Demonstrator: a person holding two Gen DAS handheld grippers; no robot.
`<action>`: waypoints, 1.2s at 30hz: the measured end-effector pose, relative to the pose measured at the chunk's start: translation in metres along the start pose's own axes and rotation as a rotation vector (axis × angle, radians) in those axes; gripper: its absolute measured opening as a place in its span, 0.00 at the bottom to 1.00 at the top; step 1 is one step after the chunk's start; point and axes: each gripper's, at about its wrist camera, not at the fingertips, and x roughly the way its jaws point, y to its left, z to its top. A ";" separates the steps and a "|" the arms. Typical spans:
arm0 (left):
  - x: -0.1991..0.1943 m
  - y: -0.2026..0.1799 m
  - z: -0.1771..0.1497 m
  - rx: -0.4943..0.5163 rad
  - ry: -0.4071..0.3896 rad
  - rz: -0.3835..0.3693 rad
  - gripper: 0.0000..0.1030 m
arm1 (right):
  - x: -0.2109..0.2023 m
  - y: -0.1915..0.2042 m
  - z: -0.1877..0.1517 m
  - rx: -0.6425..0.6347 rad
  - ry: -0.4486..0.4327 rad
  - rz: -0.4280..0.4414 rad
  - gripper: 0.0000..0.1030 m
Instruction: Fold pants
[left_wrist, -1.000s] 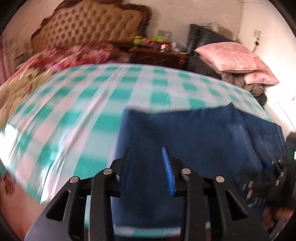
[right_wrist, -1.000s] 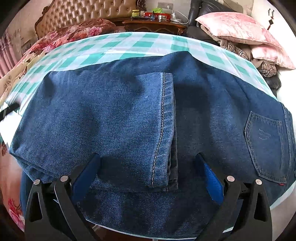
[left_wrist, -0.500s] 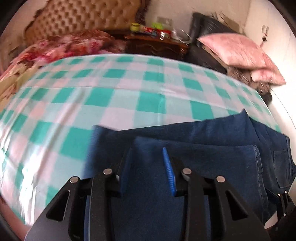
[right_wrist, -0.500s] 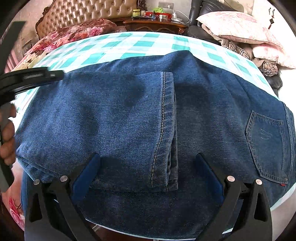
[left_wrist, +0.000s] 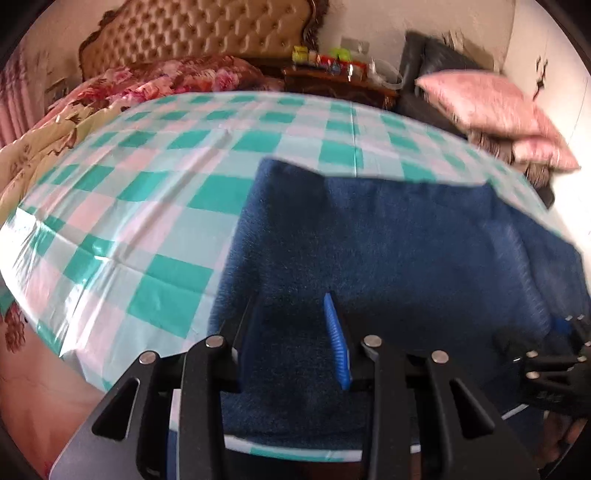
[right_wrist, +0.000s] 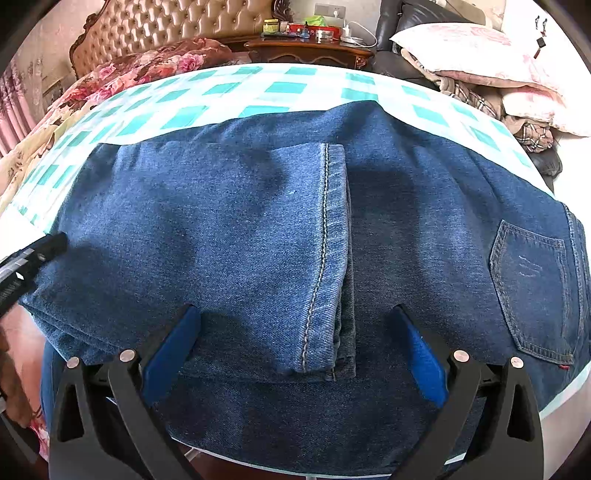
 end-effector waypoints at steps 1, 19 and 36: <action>-0.008 -0.001 -0.003 0.017 -0.026 0.011 0.34 | 0.000 0.000 0.000 0.001 0.002 0.000 0.95; -0.013 -0.001 -0.040 0.090 -0.016 0.035 0.44 | -0.017 0.018 0.064 -0.025 -0.147 0.021 0.93; -0.026 0.047 -0.048 -0.193 -0.014 -0.016 0.51 | 0.035 0.027 0.058 -0.051 -0.063 -0.032 0.95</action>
